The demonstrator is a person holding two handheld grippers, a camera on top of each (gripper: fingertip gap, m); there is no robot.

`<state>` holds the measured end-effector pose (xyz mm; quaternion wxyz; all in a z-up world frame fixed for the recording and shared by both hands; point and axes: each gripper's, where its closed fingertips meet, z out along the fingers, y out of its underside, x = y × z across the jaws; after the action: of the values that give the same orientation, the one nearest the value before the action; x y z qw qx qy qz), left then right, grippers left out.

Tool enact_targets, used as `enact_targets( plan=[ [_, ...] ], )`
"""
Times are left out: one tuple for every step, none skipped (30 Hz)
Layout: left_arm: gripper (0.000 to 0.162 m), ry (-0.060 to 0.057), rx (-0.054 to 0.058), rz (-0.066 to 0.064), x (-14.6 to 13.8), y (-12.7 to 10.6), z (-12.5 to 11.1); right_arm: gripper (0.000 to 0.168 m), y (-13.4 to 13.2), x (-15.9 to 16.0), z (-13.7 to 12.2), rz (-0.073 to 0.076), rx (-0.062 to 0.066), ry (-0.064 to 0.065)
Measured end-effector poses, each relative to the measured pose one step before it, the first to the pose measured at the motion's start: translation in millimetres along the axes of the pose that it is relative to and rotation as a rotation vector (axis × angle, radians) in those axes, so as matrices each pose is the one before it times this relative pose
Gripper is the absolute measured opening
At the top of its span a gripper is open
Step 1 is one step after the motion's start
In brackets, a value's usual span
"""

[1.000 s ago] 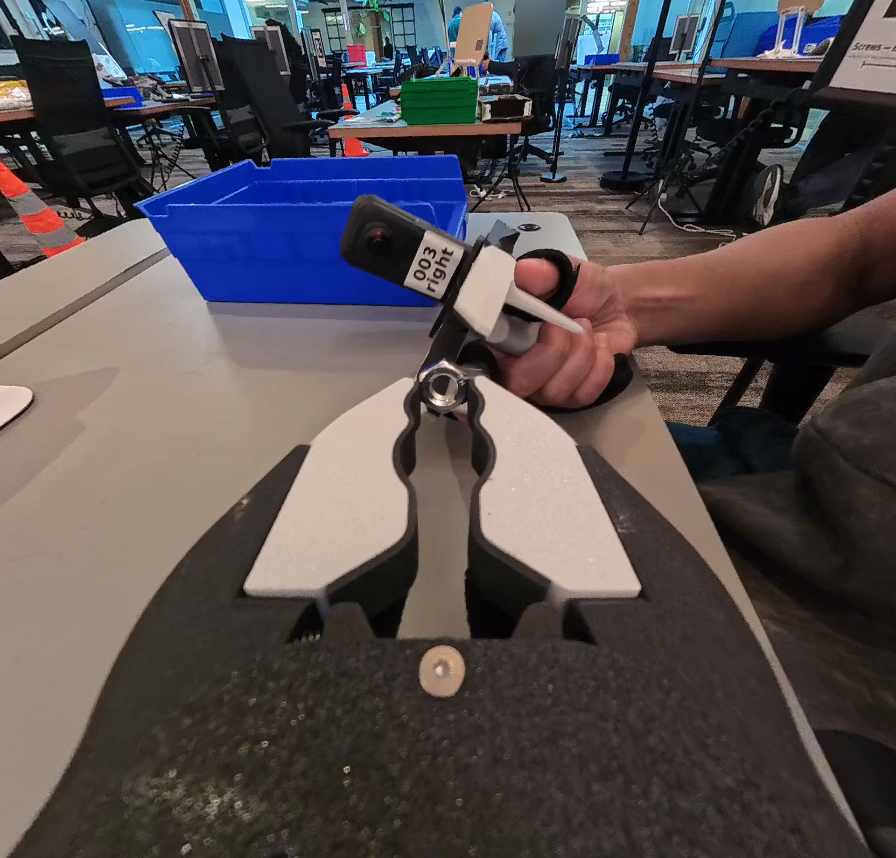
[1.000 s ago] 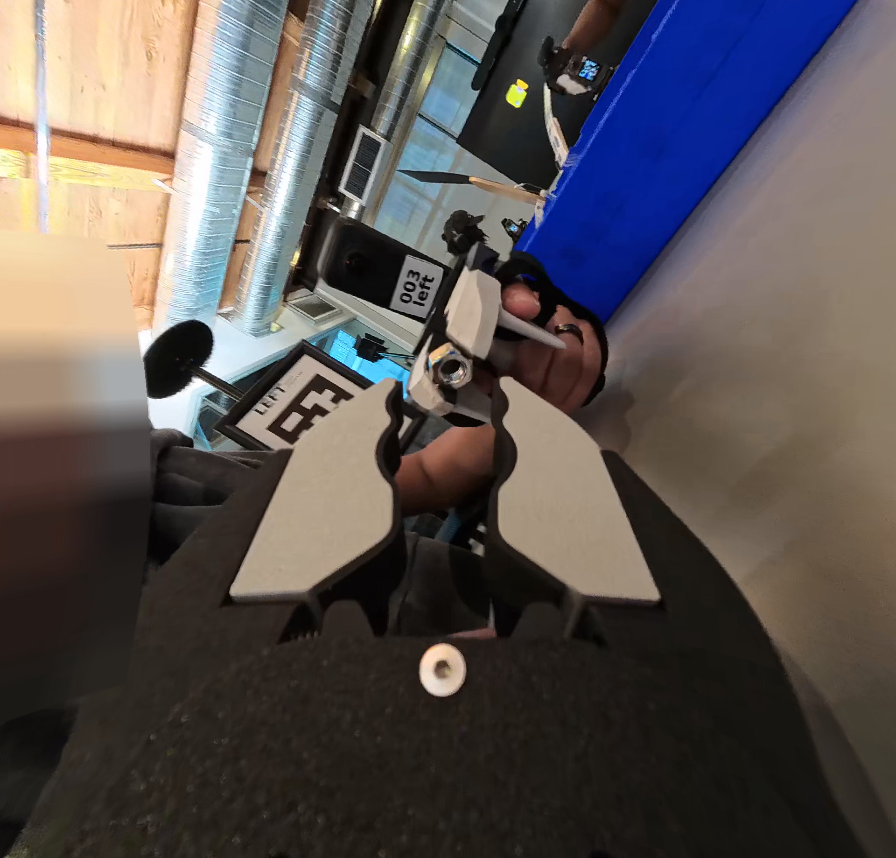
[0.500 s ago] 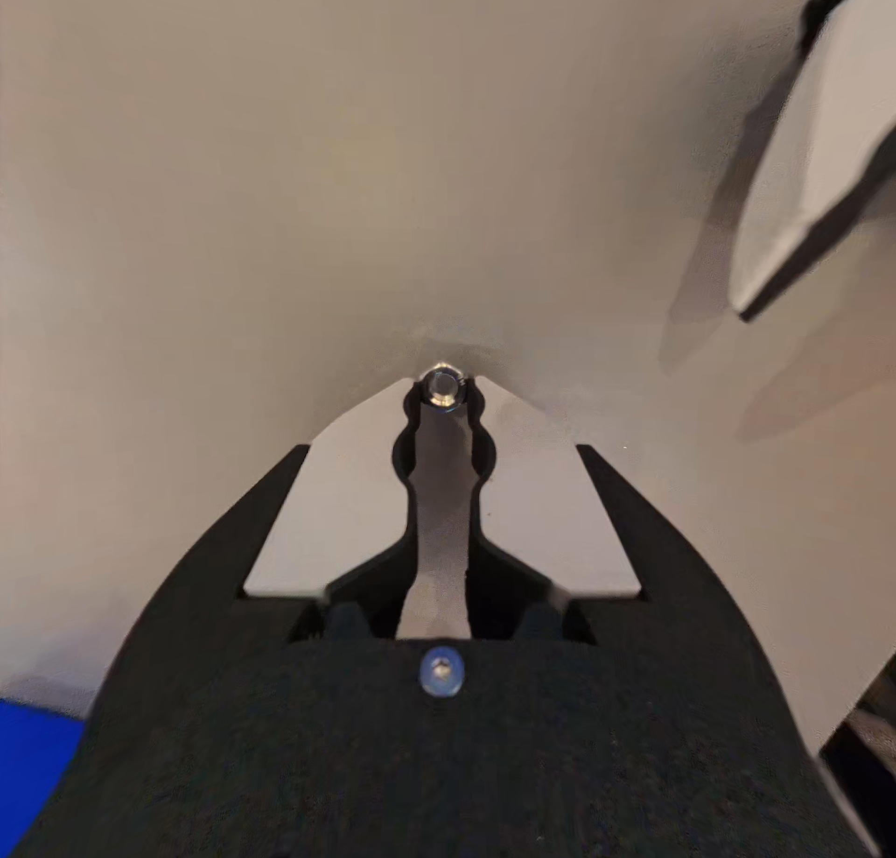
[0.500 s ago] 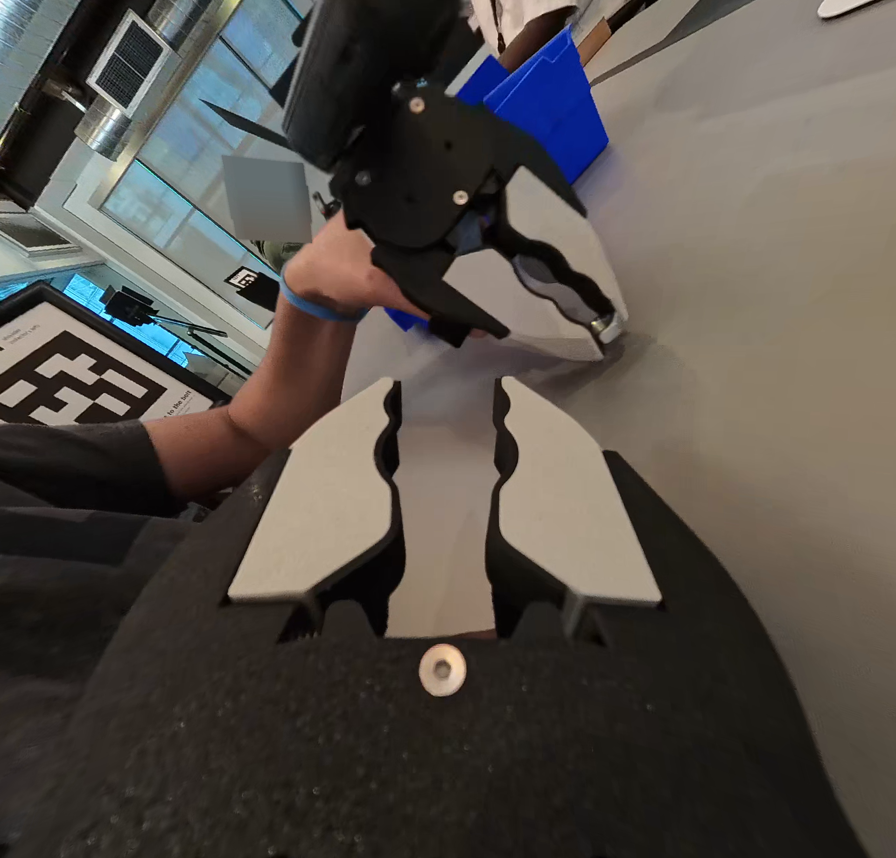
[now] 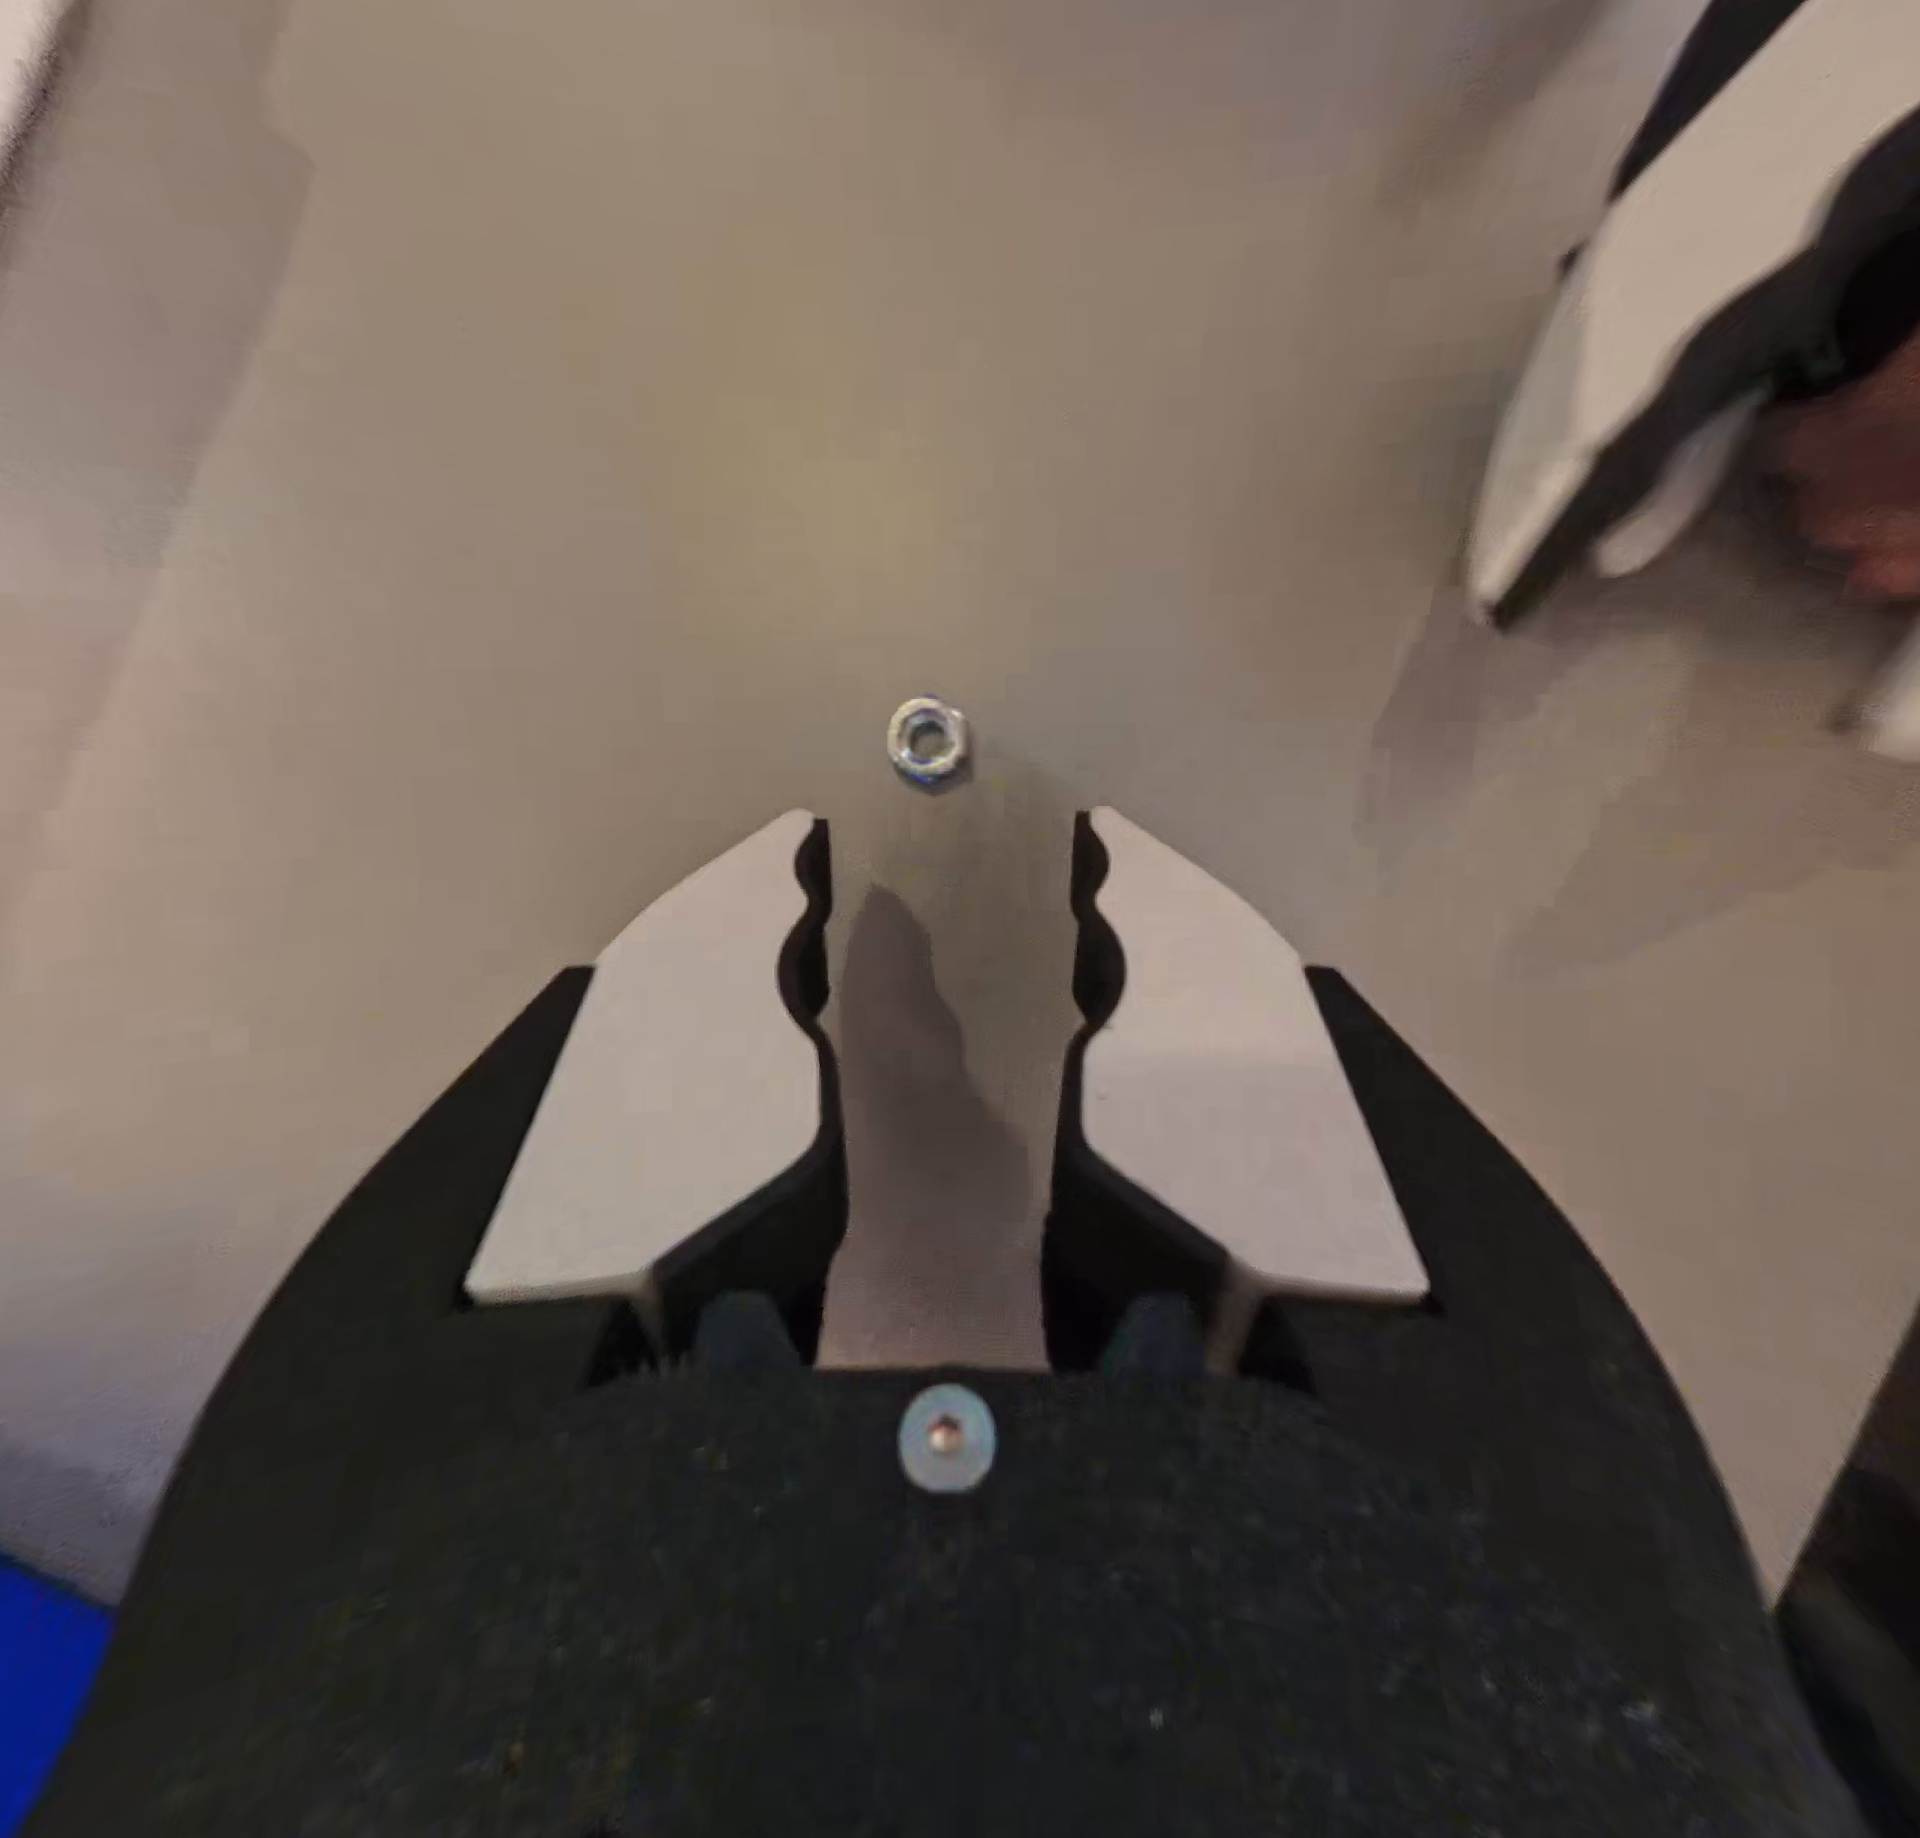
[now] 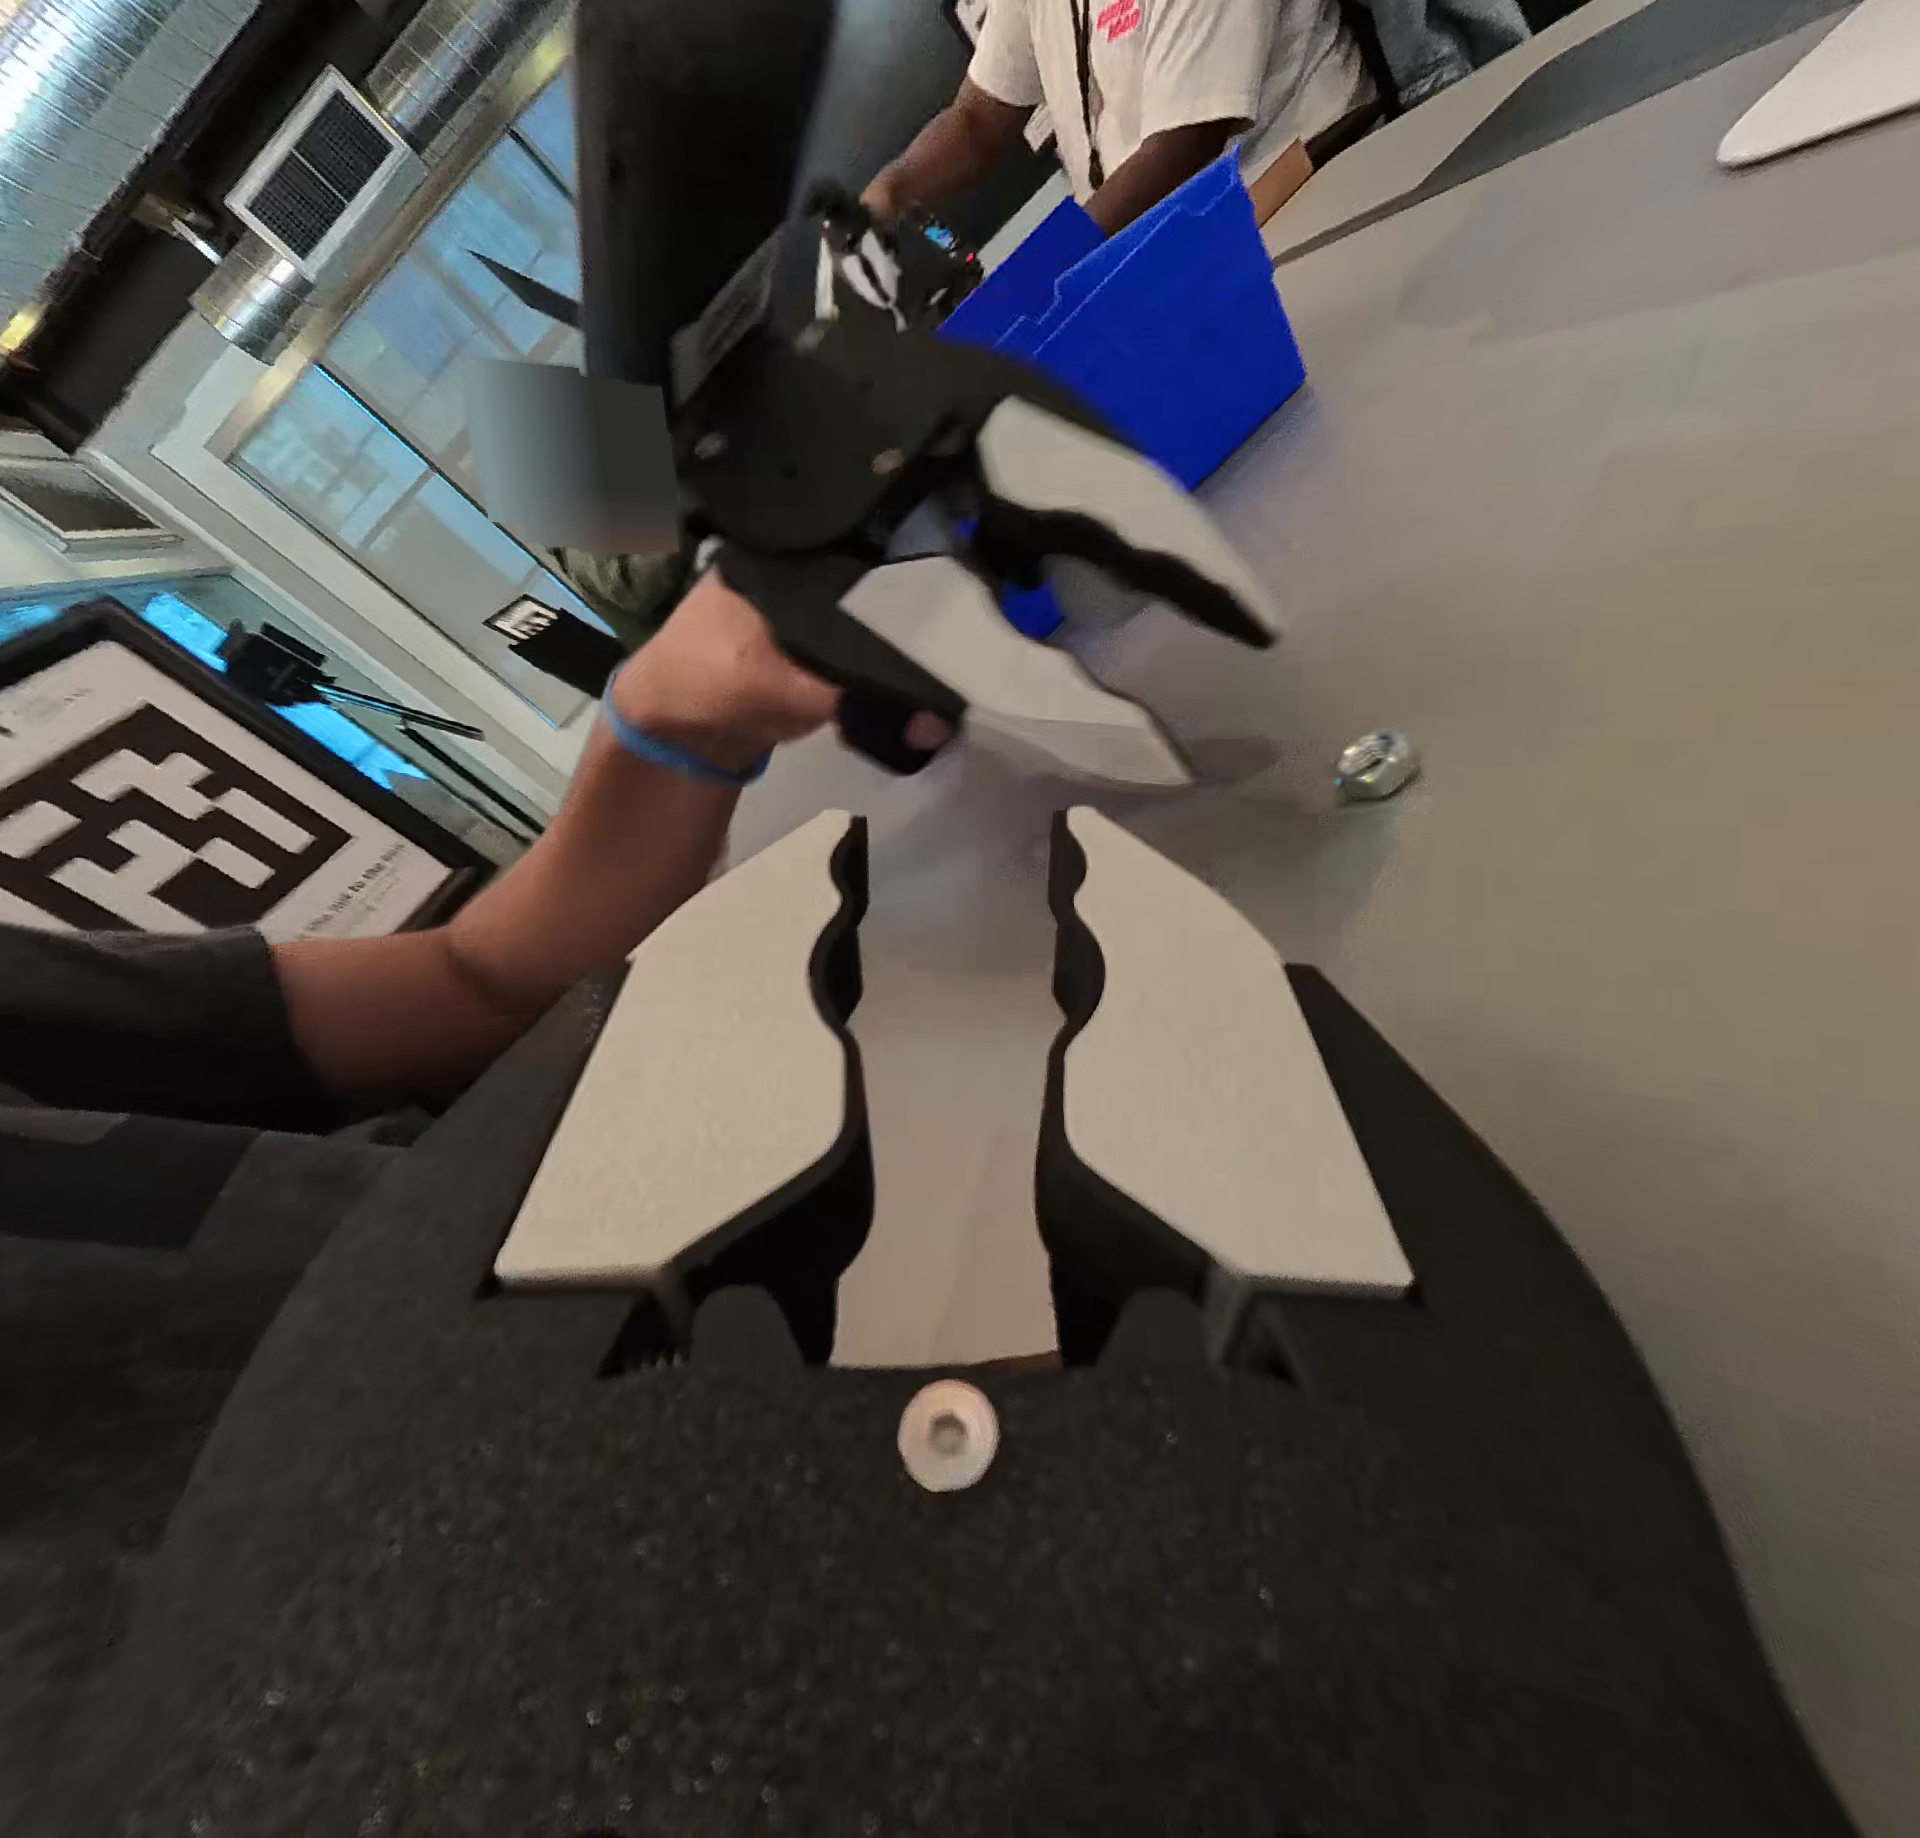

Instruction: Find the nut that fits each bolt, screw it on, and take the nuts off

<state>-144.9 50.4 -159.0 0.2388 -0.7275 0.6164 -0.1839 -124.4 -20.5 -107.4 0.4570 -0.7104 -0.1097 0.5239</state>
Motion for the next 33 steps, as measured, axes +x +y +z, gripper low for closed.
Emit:
enact_targets(
  plan=[
    [0.043, -0.0038, 0.1232, -0.0777, 7.24, 2.58, -11.81, 0.034, 0.94, 0.62, -0.21, -0.0492, -0.0109, 0.0302],
    [0.039, 0.0009, 0.1147, -0.0821, 7.82, 5.03, -13.29, 0.036, 2.34, 2.94, 0.03, -0.0715, -0.0377, 0.0521],
    [0.039, 0.0006, 0.1001, -0.0718, 7.07, 6.17, -14.33, 0.038, 1.65, 3.47, 0.15, -0.0949, -0.0529, 0.0565],
    [0.038, 0.0022, 0.0762, -0.0523, 6.55, 5.88, -14.57, 0.039, 0.82, 2.95, 0.72, -0.1130, -0.0705, 0.0497],
    [0.038, -0.0003, 0.0512, -0.0421, 5.21, 5.09, -14.45, 0.041, -0.68, 3.20, 1.25, -0.1120, -0.0758, 0.0458],
    [0.038, 0.0023, 0.0460, -0.0372, 4.30, 3.61, -13.19, 0.043, -1.59, 3.75, 2.43, -0.1098, -0.0847, 0.0347],
    [0.038, -0.0005, 0.0521, -0.0334, 2.82, 2.11, -11.47, 0.044, -1.81, 6.55, 3.80, -0.1099, -0.0923, 0.0395],
    [0.037, -0.0086, 0.0542, -0.0264, 0.75, 1.11, -9.18, 0.044, -1.53, 10.31, 5.26, -0.0919, -0.0930, 0.0513],
    [0.037, -0.0123, 0.0438, -0.0101, -0.47, 0.95, -6.08, 0.042, -1.73, 9.44, 7.27, -0.0676, -0.0839, 0.0341],
    [0.034, -0.0194, 0.0191, 0.0022, -2.47, 1.27, -2.68, 0.041, -2.61, 6.26, 9.01, -0.0350, -0.0690, 0.0053],
    [0.033, -0.0124, -0.0031, 0.0014, -2.01, 0.55, 0.05, 0.040, -2.29, 1.53, 10.45, -0.0076, -0.0618, -0.0318],
    [0.033, 0.0220, -0.0138, 0.0075, 2.62, 0.38, 1.52, 0.039, -0.76, -0.63, 10.84, -0.0064, -0.0627, -0.0418],
    [0.033, 0.0261, -0.0182, 0.0071, 3.43, 1.63, 1.61, 0.038, 1.32, 3.23, 10.21, -0.0154, -0.0680, -0.0099],
    [0.033, 0.0085, -0.0145, 0.0071, 1.35, 2.75, 1.24, 0.037, 3.39, 3.79, 9.28, -0.0308, -0.0711, 0.0012],
    [0.033, -0.0012, -0.0147, 0.0062, 0.26, 2.99, 0.93, 0.036, 1.79, 1.67, 7.74, -0.0312, -0.0507, -0.0085],
    [0.034, 0.0102, -0.0158, 0.0085, 1.84, 2.07, 0.60, 0.035, 0.50, 0.49, 6.30, -0.0188, -0.0306, -0.0167],
    [0.034, 0.0062, -0.0049, 0.0084, 1.59, 0.80, 0.33, 0.034, 1.43, 0.96, 5.28, -0.0122, -0.0284, -0.0147],
    [0.034, 0.0056, -0.0018, 0.0073, 1.41, 0.25, 0.16, 0.034, 0.42, 0.96, 4.51, -0.0035, -0.0148, -0.0141],
    [0.034, 0.0095, -0.0057, 0.0073, 1.77, 0.87, 0.31, 0.034, -0.74, 0.46, 3.79, 0.0109, -0.0034, -0.0192],
    [0.034, 0.0121, -0.0104, 0.0091, 2.10, 1.37, 0.34, 0.032, -0.56, -0.04, 3.59, 0.0176, -0.0014, -0.0216],
    [0.034, -0.0011, -0.0094, 0.0093, 0.15, 1.35, 0.22, 0.031, 0.43, 0.66, 3.58, 0.0142, -0.0070, -0.0143],
    [0.034, -0.0061, -0.0059, 0.0091, -0.54, 0.78, 0.13, 0.031, 0.28, 1.31, 3.06, 0.0088, -0.0025, -0.0046],
    [0.034, -0.0002, -0.0093, 0.0093, 0.07, 1.15, 0.47, 0.030, 0.75, 0.42, 2.79, 0.0102, -0.0048, -0.0092],
    [0.034, -0.0011, -0.0095, 0.0071, -0.10, 1.17, 0.55, 0.024, -2.37, -2.32, 0.61, 0.0177, 0.0168, -0.0282],
    [0.035, -0.0019, -0.0052, 0.0027, -0.21, 0.66, 0.54, 0.017, -0.32, -1.48, 1.10, 0.0104, 0.0041, -0.0185],
    [0.035, 0.0057, -0.0057, 0.0008, 0.79, 0.71, 0.44, 0.018, 0.23, 0.82, 0.11, 0.0082, 0.0027, 0.0002],
    [0.035, 0.0025, -0.0029, -0.0005, 0.24, 0.39, 0.18, 0.017, 0.41, -0.12, -0.40, -0.0111, -0.0006, 0.0017],
    [0.035, -0.0026, 0.0027, -0.0007, -0.43, -0.27, -0.30, 0.017, 0.25, -1.39, -1.17, -0.0310, 0.0096, 0.0056],
    [0.035, 0.0011, 0.0027, 0.0002, 0.10, -0.14, -0.51, 0.017, -1.47, -0.24, -4.66, -0.0272, 0.0244, 0.0189],
    [0.035, 0.0012, 0.0001, -0.0003, -0.05, 0.21, -0.61, 0.017, -3.27, 0.43, -9.72, -0.0186, 0.0354, 0.0241],
    [0.035, -0.0024, 0.0038, -0.0019, -0.62, -0.27, -0.72, 0.017, -5.18, -0.25, -14.79, -0.0149, 0.0463, 0.0213],
    [0.035, 0.0014, 0.0075, -0.0030, -0.28, -0.90, -0.76, 0.017, -5.62, 0.82, -19.54, -0.0135, 0.0457, 0.0324],
    [0.035, 0.0057, 0.0054, -0.0027, 0.18, -0.61, -0.76, 0.017, -3.59, 2.92, -23.28, -0.0177, 0.0302, 0.0429]
  ],
)
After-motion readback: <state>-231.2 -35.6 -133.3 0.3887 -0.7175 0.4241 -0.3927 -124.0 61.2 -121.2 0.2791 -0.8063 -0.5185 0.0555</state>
